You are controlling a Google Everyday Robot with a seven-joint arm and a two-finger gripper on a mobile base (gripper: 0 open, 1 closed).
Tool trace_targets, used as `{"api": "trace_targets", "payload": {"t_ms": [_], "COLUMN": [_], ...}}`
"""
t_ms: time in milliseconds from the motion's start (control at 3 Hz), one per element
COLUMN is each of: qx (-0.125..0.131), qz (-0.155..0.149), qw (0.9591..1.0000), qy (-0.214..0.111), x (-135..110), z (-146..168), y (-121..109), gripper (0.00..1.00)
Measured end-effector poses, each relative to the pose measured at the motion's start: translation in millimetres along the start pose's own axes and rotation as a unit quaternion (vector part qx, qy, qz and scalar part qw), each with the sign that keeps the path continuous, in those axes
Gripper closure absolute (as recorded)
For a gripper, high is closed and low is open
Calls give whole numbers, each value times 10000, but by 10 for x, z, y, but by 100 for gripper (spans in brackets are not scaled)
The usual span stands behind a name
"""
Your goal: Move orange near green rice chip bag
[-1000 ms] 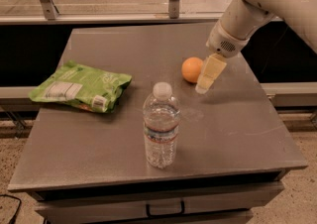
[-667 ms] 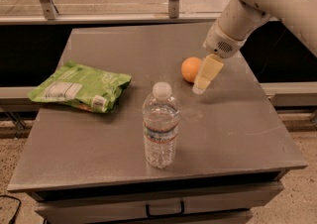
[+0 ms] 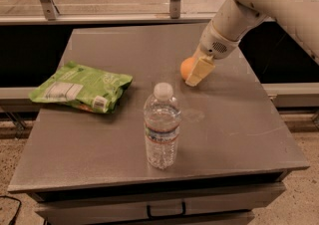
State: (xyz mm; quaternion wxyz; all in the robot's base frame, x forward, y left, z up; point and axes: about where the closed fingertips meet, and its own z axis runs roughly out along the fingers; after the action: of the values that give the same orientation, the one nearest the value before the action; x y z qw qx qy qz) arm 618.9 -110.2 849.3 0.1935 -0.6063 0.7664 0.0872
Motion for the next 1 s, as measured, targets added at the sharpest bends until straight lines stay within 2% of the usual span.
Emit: {"api": "trace_targets", "payload": {"t_ms": [333,667,1000], "qx": [-57,-193,-380], "qz": [-195,-584,-884], "qw": [9997,9979,9951], "qy": [-108,-208,-226], "x": [-209,-637,-923], "z": [-43,-37,78], "y": [59,193,342], "gripper": [87,100,100]}}
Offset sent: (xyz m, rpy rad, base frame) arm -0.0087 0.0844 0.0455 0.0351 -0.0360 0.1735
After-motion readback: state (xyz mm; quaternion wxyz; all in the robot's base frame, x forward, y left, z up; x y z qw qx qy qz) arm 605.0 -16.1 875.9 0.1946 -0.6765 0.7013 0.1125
